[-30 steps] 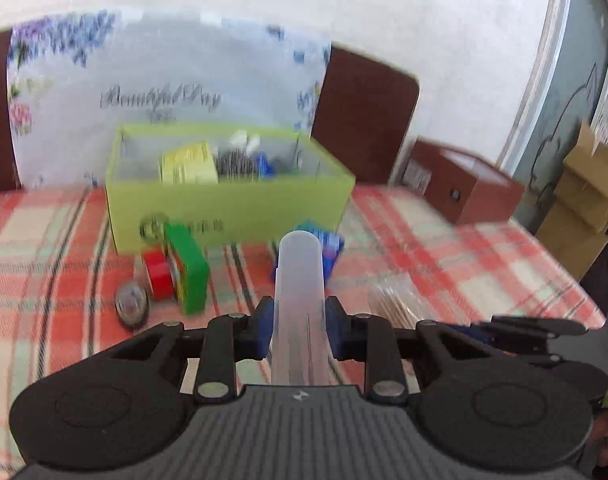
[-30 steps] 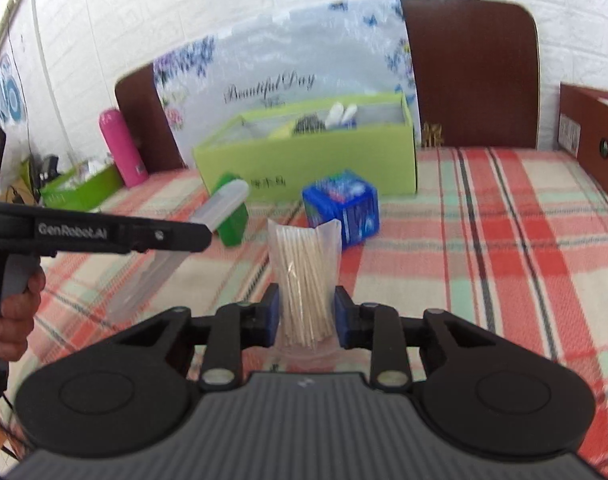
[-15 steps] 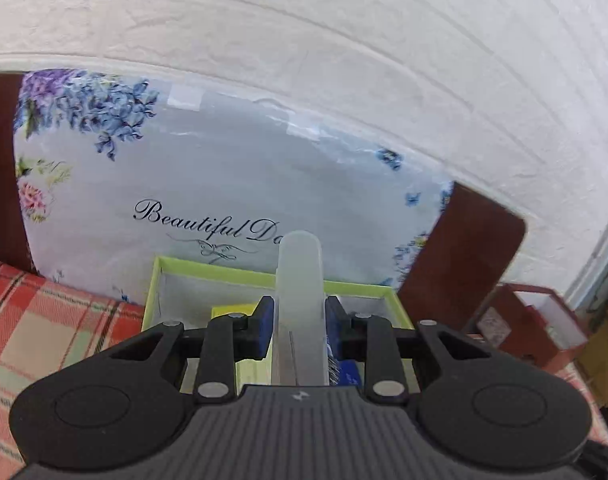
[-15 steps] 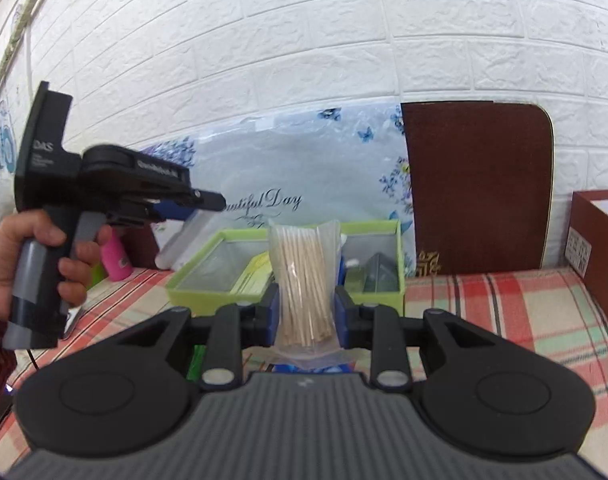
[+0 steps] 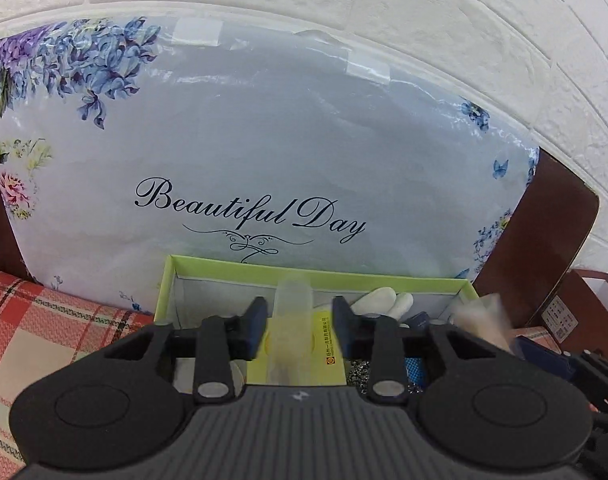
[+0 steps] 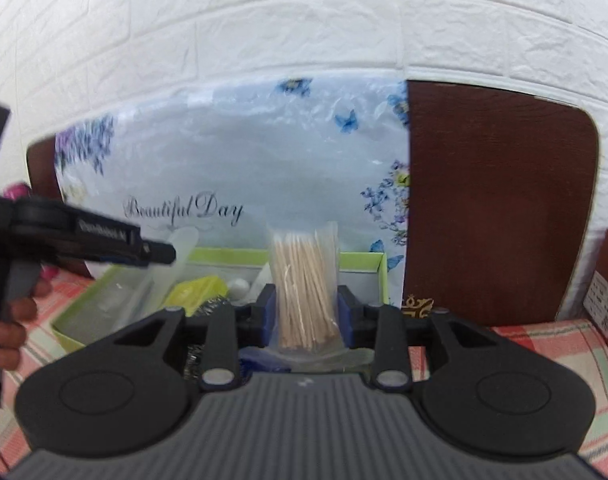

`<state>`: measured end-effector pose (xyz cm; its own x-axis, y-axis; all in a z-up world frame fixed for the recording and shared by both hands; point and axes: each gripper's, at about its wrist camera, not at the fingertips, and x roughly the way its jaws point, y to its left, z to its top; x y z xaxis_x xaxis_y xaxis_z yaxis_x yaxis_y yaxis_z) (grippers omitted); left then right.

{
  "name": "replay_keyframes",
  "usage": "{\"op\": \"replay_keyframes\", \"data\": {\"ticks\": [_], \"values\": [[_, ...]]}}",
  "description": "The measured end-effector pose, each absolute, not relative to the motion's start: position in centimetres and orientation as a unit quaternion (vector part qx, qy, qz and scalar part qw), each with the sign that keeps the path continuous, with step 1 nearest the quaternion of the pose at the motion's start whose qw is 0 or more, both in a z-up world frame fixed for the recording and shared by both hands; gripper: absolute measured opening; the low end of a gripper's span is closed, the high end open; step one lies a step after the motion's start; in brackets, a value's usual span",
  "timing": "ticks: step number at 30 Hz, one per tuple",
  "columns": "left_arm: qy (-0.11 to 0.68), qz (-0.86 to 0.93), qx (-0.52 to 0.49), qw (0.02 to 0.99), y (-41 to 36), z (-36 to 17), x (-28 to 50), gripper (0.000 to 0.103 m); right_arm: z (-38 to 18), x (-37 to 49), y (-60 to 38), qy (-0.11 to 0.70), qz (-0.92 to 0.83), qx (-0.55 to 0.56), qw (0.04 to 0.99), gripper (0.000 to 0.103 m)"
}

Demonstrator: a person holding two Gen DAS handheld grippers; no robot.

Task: Organize objects
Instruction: 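Carry the tube and toothpick bag into the lime-green box and release, then grasp the green box with the left gripper while the right gripper grasps the blue mint box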

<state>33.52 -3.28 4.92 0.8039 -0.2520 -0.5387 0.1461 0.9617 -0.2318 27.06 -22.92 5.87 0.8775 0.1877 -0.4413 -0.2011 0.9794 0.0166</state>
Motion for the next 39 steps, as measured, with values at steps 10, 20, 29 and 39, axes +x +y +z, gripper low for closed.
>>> {"op": "replay_keyframes", "data": {"ticks": [10, 20, 29, 39], "values": [[0.268, -0.116, -0.091, 0.952, -2.2, 6.6, 25.4, 0.083, 6.4, 21.2, -24.0, 0.191, 0.098, 0.005, 0.977, 0.103], [0.287, -0.097, -0.060, 0.951, -2.0, 3.9, 16.2, 0.085, 3.6, 11.7, -24.2, 0.248, 0.119, 0.046, 0.960, 0.103], [0.347, -0.077, -0.074, 0.932, -1.4, -0.5, 12.8, 0.085, 0.8, 7.0, -25.5, 0.296, 0.091, 0.066, 0.949, 0.103], [0.298, -0.077, -0.069, 0.949, -3.2, 1.3, 16.6, 0.084, 1.7, 4.4, -26.4, 0.284, 0.086, 0.087, 0.951, 0.103]]}}
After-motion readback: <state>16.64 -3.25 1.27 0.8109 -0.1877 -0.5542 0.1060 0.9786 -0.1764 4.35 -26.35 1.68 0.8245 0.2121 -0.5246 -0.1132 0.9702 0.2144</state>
